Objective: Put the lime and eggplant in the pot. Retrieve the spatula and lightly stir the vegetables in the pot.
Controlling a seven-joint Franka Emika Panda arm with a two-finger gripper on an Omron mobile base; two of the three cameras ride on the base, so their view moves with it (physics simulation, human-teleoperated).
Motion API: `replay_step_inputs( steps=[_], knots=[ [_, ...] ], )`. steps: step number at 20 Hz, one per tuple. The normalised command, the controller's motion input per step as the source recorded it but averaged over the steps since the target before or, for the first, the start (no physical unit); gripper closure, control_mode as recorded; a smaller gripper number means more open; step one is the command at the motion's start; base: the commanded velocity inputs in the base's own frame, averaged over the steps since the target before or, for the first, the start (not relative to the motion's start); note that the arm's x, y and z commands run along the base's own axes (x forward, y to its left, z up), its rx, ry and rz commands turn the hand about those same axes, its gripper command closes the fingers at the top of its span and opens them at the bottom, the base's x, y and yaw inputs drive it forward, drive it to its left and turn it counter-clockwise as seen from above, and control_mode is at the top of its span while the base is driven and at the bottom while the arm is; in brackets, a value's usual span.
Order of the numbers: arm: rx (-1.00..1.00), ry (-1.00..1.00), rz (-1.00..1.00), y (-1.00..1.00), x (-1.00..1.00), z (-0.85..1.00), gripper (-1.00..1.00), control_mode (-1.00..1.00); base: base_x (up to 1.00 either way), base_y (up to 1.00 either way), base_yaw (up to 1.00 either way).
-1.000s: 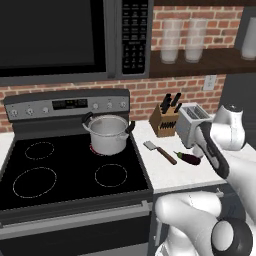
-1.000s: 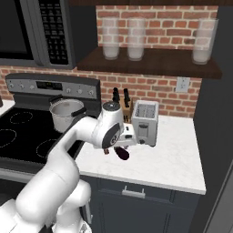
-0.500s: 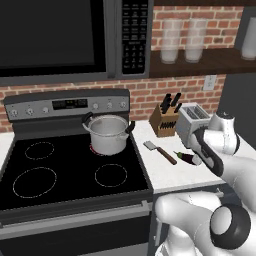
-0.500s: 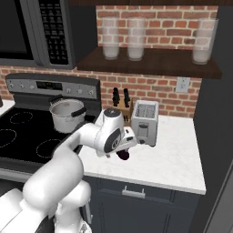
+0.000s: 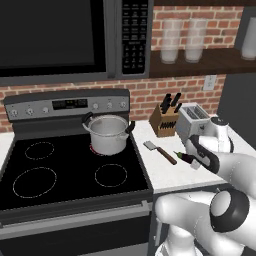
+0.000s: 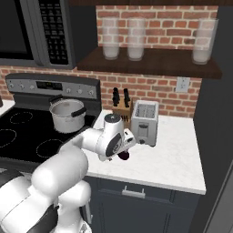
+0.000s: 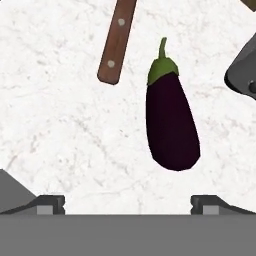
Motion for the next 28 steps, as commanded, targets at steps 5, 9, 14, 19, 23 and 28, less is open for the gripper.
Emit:
replay_step_inputs(
  steps=[5, 9, 14, 19, 23, 28],
  knots=[
    [0.0, 0.01, 0.11, 0.0, 0.3, -0.23, -1.0, -1.0, 0.0, 0.0, 0.0],
    [0.0, 0.06, 0.09, 0.0, 0.26, -0.31, -1.0, -1.0, 0.0, 0.0, 0.0],
    [0.0, 0.09, 0.07, 0.0, 0.24, -0.28, -1.0, -1.0, 0.0, 0.0, 0.0],
    [0.0, 0.08, 0.06, -0.07, 0.25, -0.13, -1.0, -1.0, 0.0, 0.0, 0.0],
    [0.0, 0.14, 0.07, -0.05, 0.28, -0.21, -1.0, -1.0, 0.0, 0.0, 0.0],
    [0.0, 0.19, 0.05, 0.05, 0.15, -0.46, 1.0, -1.0, 0.0, 0.0, 0.0]
  ],
)
